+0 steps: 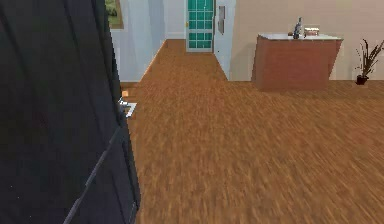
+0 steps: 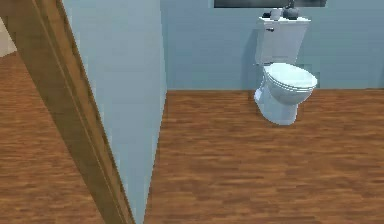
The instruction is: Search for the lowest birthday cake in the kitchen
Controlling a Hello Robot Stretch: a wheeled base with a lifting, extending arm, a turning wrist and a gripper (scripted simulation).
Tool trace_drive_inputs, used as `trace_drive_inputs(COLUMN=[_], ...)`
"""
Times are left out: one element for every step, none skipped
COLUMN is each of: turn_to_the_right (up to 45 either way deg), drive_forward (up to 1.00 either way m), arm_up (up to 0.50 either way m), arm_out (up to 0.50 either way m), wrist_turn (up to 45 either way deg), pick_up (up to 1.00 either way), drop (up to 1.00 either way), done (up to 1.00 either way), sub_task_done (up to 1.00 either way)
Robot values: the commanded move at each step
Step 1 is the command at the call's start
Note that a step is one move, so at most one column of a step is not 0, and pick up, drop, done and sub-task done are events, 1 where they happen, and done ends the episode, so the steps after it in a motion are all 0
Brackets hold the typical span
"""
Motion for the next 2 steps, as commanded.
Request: trace_drive_inputs(turn_to_the_right=[0.0,30.0], drive_forward=[0.25,0.00], arm_up=[0.00,0.00], arm_out=[0.00,0.00], wrist_turn=[0.0,0.0], pick_up=[0.00,0.00], drop=[0.00,0.00], done=[0.00,0.00], sub_task_done=[0.00,0.00])
